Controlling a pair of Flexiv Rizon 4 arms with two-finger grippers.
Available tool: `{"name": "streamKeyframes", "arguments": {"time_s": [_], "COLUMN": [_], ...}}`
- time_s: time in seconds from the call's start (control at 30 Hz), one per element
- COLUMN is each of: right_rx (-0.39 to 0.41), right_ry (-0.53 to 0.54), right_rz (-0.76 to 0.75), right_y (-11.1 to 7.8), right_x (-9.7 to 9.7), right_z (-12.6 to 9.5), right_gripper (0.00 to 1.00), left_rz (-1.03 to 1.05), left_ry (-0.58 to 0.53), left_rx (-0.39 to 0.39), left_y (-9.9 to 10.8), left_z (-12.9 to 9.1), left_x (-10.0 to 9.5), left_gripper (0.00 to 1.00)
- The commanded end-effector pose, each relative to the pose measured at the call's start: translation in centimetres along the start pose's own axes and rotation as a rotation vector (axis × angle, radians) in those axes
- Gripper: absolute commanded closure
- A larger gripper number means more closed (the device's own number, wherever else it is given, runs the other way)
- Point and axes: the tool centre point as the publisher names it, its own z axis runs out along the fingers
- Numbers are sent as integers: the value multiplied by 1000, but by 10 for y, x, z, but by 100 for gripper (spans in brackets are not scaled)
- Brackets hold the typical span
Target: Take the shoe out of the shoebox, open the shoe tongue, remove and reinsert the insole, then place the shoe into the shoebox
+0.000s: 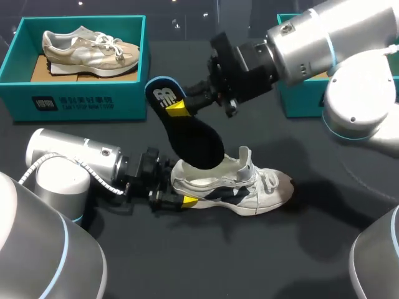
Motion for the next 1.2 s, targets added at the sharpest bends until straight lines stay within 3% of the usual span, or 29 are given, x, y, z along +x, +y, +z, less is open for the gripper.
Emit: {"name": "streamKeyframes", "arguments": {"time_s": [0.03, 0.57, 0.83, 1.2], "right_rx": [-32, -26, -137, -197], "right_ry": [-27, -14, -141, -200], "right_rz": [39, 78, 198, 295], "right_y": [1, 3, -13, -16], "right_x": [30, 35, 65, 94], "right_z": [-23, -27, -70, -95], "right_gripper": [100, 100, 100, 100], "left_rz": [0, 0, 0, 0], "left_ry": [1, 1, 1, 1], "left_rx": [-2, -2, -2, -2], "left_y": [0, 0, 0, 0], "left_z": [2, 2, 2, 2], "left_x": [0, 0, 0, 0], "left_gripper": [100, 100, 100, 100]}}
